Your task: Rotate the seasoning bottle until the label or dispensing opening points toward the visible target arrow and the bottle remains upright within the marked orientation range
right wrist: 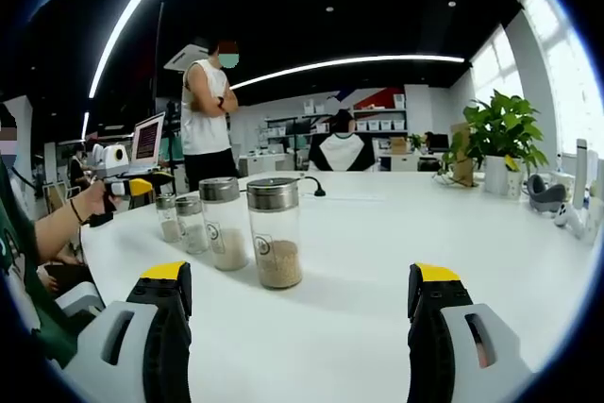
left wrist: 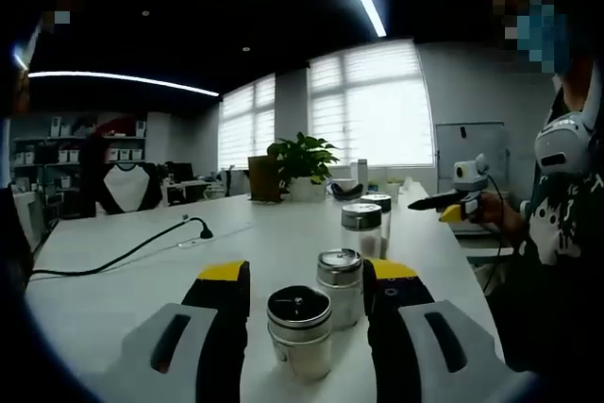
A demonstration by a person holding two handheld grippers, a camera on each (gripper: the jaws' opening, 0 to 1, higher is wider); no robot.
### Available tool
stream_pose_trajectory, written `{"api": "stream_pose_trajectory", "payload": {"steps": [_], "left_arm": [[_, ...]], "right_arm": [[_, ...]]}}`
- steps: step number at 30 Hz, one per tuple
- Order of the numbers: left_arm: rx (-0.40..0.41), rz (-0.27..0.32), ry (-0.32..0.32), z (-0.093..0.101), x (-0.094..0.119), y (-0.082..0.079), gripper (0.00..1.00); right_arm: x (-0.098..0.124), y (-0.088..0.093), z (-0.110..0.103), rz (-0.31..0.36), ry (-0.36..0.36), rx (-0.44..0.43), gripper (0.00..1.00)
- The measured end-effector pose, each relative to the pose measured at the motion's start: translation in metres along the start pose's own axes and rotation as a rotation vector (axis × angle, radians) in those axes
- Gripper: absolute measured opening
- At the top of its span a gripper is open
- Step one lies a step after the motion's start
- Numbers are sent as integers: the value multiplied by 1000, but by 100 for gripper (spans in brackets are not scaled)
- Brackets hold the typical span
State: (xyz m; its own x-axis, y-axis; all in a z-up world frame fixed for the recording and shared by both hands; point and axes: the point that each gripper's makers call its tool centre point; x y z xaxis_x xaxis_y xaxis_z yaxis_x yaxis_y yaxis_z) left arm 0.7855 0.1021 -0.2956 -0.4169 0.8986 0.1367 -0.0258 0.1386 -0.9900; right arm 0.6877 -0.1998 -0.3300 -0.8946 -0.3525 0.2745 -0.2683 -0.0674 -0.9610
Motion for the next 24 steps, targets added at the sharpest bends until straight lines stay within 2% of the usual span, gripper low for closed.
{"api": "stream_pose_trajectory", "payload": {"steps": [2,5,12,15,17,22,24], "left_arm": [[9,-7,82,6,-2,2,51],[27,-14,146,7,-5,5,51],[55,-43,227,-1,-11,16,51],[45,-38,223,-7,-14,16,52],[61,-19,277,-3,-14,14,52],[49,-59,322,6,-17,22,51],[50,-66,320,5,-18,23,49]], "right_arm": [[0,0,0,-2,2,-1,98],[0,0,-1,-3,1,2,98],[-2,1,-4,-11,-7,5,98],[-3,1,-4,-13,-7,6,98],[-2,0,-3,-12,-4,7,98],[-1,1,0,-13,3,3,98],[-1,1,1,-13,4,0,98]]}}
Point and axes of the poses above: the point that each gripper's makers call its tool centre point, and the gripper's own axes: x roughly backward along the fingers, z roughly to its right, y roughly out of its underside, and after that the axes turned 7 degrees about -z, right-handed
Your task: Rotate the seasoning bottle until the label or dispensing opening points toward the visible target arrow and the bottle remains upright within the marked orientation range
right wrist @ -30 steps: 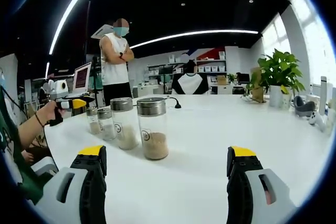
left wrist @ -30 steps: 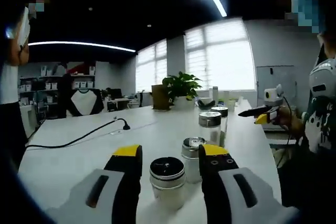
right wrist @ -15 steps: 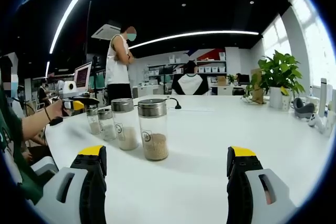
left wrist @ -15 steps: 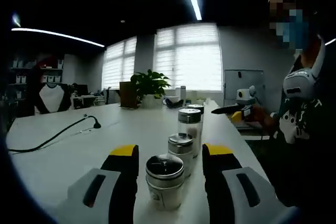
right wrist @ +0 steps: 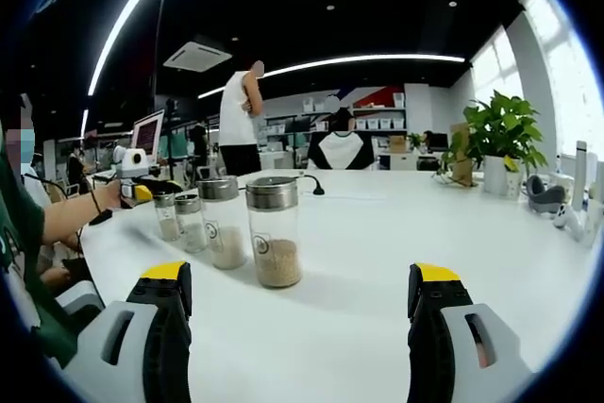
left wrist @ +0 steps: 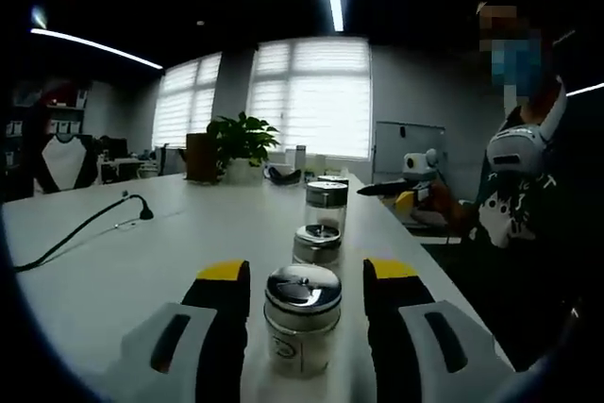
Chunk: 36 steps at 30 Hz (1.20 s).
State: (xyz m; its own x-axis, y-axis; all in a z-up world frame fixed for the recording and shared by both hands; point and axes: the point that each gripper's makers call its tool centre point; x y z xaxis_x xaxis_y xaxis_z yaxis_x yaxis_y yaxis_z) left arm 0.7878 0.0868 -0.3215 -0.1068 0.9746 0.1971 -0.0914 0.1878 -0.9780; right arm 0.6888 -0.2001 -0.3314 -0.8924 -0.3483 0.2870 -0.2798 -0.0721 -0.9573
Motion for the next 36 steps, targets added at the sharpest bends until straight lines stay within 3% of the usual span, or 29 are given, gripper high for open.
{"api": "stream_pose_trajectory", "payload": {"steps": [4,8,19,36], "left_arm": [[18,5,14,2,0,-1,38],[7,-16,4,2,-2,2,34],[19,-21,-16,1,-2,3,34],[72,-23,-111,-4,2,5,34]], "right_arm": [[-1,1,-1,-2,-3,0,98],[-1,1,0,-4,-3,0,98],[0,2,0,-1,-2,-3,98],[-1,2,0,-2,-5,-5,98]]}}
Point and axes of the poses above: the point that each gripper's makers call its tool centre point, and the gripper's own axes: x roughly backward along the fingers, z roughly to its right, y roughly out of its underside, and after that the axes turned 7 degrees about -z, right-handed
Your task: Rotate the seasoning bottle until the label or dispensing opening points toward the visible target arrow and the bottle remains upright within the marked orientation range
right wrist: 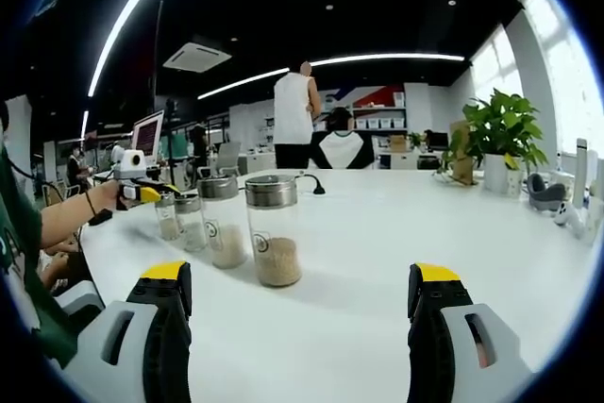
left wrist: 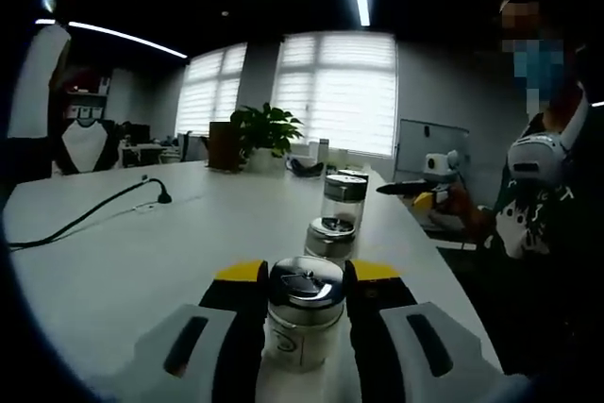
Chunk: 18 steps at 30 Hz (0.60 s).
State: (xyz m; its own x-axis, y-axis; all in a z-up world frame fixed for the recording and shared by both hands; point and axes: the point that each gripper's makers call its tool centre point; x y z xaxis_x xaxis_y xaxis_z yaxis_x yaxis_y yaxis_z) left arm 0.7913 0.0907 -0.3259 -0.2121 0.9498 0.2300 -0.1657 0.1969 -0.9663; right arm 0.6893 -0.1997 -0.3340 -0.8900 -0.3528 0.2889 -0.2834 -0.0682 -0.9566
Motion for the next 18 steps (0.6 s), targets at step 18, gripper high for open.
{"api": "stream_pose_trajectory", "payload": {"steps": [18], "left_arm": [[48,17,-182,-6,5,2,34]], "right_arm": [[2,-1,0,1,5,2,98]]}}
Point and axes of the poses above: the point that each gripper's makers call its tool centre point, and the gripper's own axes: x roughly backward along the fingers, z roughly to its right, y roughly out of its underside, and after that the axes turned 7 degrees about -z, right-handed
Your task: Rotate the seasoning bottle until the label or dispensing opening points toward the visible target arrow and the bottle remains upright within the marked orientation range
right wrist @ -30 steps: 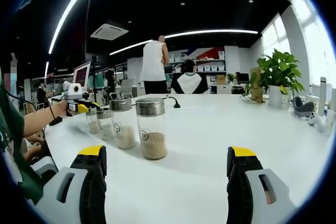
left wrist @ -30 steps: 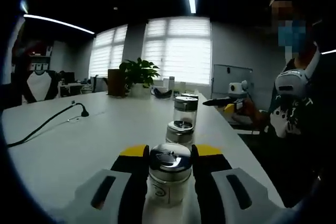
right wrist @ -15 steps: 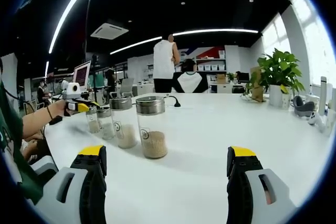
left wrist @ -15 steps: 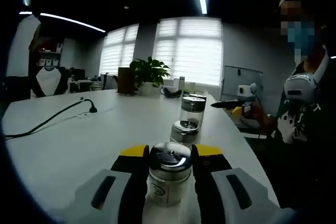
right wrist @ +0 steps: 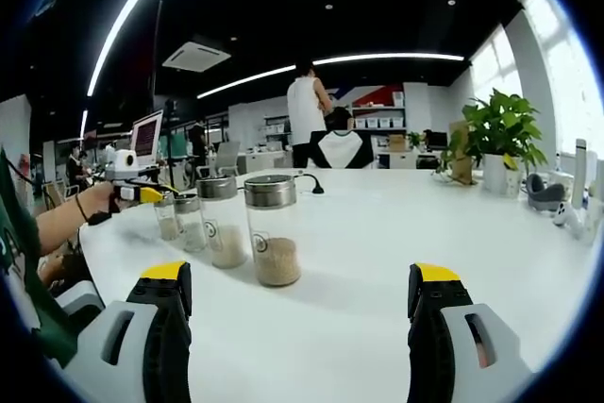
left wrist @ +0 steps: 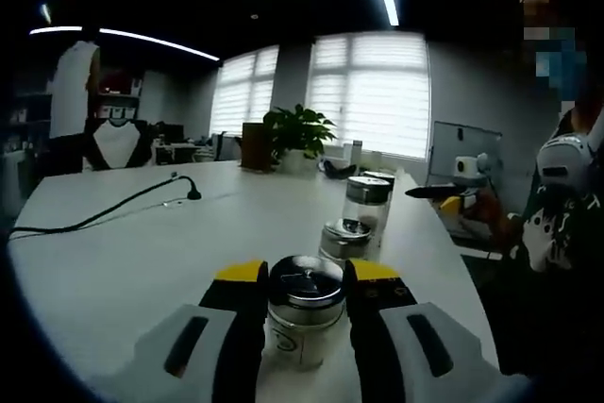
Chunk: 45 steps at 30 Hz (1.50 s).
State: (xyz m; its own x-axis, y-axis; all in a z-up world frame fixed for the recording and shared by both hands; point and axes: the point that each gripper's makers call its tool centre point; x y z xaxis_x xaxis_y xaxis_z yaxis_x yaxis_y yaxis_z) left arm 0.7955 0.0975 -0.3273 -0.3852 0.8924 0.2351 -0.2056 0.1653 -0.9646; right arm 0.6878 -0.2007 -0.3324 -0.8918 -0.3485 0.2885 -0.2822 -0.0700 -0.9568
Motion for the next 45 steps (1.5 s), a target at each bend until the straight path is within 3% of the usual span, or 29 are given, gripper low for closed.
{"api": "stream_pose_trajectory", "payload": {"steps": [21,37,45], "left_arm": [[96,44,-256,-8,3,1,34],[146,89,-381,-12,6,2,34],[103,65,-422,-12,6,4,35]], "right_arm": [[0,1,0,-2,-2,-7,98],[1,1,2,1,4,-9,98],[0,1,1,0,1,-8,97]]}}
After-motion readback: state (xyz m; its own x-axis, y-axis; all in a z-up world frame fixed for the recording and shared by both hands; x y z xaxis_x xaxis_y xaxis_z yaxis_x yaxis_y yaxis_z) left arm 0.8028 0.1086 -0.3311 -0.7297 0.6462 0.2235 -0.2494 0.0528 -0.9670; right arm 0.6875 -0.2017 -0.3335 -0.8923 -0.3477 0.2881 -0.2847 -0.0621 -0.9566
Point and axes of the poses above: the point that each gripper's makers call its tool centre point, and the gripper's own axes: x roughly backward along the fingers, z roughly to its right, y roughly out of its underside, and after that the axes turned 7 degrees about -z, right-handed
